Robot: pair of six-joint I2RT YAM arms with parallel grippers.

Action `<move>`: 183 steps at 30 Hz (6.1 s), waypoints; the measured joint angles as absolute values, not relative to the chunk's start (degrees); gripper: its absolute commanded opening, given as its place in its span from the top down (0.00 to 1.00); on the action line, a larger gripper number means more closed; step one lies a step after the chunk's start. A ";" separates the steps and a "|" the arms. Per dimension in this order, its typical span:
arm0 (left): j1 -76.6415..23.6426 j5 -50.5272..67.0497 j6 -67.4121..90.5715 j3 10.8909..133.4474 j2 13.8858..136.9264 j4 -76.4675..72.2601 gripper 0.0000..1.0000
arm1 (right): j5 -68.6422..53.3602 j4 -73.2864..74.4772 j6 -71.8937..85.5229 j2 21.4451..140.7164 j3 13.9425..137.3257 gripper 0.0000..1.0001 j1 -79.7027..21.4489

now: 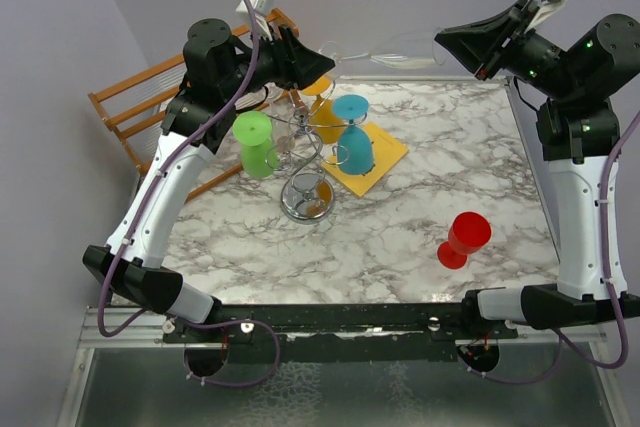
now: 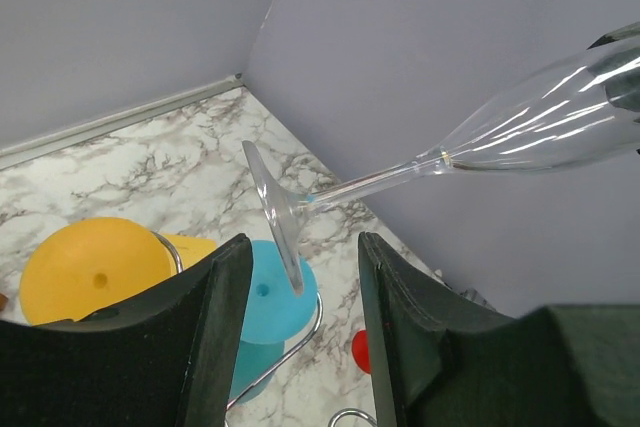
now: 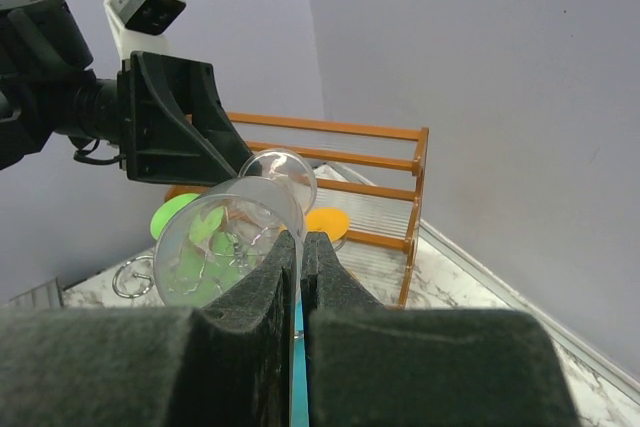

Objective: Place the wine glass upside down on the wine glass rack

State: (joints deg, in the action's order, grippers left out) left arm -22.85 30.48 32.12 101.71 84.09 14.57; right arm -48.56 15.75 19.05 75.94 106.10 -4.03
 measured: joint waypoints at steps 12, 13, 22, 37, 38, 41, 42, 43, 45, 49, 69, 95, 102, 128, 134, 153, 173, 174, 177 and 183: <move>-22.79 31.75 34.15 101.65 84.01 13.28 0.72 | -49.87 14.44 19.99 75.85 105.78 0.99 -4.03; -22.68 31.77 34.24 101.54 84.01 13.28 0.74 | -49.95 14.39 20.10 75.83 105.67 0.99 -4.03; -22.31 31.90 35.00 101.45 84.01 13.34 1.00 | -51.07 13.28 20.49 75.68 105.32 0.99 -4.03; -18.50 31.90 35.35 101.45 82.39 14.72 1.00 | -53.34 13.02 17.23 75.31 103.20 0.68 -4.05; -18.26 31.90 35.14 101.45 82.19 14.96 1.00 | -53.34 13.02 17.04 75.31 103.20 0.66 -4.05; -17.50 31.83 34.20 101.45 81.43 15.51 1.00 | -53.34 13.28 15.79 75.29 103.20 0.60 -4.08; -17.23 31.75 33.82 101.45 81.14 15.62 1.00 | -53.34 13.34 15.38 75.29 103.20 0.58 -4.08; -17.15 31.62 33.32 101.47 80.88 15.90 1.00 | -53.30 13.54 14.70 75.29 103.20 0.56 -4.08; -16.93 31.16 32.14 101.71 80.42 16.69 1.00 | -53.19 14.11 13.37 75.20 103.20 0.54 -4.05; -16.93 29.71 28.32 102.94 79.48 18.87 1.00 | -51.03 16.73 9.32 74.65 103.15 0.51 -4.08; -25.96 27.77 -3.73 115.20 77.43 38.00 1.00 | -25.56 22.06 -11.88 67.79 80.05 0.33 -4.08; -54.00 2.98 -34.57 116.66 85.80 49.47 1.00 | -25.45 13.13 -12.08 67.13 56.75 0.06 0.62; -57.54 -4.95 -40.84 113.40 86.48 50.39 1.00 | -27.99 11.90 -12.12 66.11 55.92 0.06 1.65; -58.26 -15.90 -51.18 108.90 85.71 53.65 1.00 | -30.79 11.88 -12.34 66.11 55.40 0.06 2.37; -58.26 -15.92 -52.25 108.88 84.55 55.61 1.00 | -30.81 11.90 -12.36 66.24 55.40 0.06 2.37; -58.26 -12.86 -52.93 108.88 81.78 59.13 1.00 | -30.94 11.90 -12.56 66.24 55.40 0.06 2.39; -58.26 -7.64 -53.10 109.01 80.68 61.84 1.00 | -31.03 11.90 -12.78 66.43 55.40 0.06 2.74; -58.26 -7.25 -53.10 109.08 80.68 61.87 1.00 | -31.05 11.90 -12.78 66.43 55.40 0.06 2.74; -58.26 -6.39 -53.10 109.27 80.68 61.84 1.00 | -31.22 11.90 -12.78 66.48 55.40 0.06 2.74; -58.26 -5.17 -53.08 109.47 80.68 61.84 1.00 | -31.42 11.90 -12.78 66.70 55.40 0.06 2.74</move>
State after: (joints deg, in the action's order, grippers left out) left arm -58.26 -5.17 -53.08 109.47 80.68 61.84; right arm -31.42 11.90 -12.78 66.70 55.40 2.74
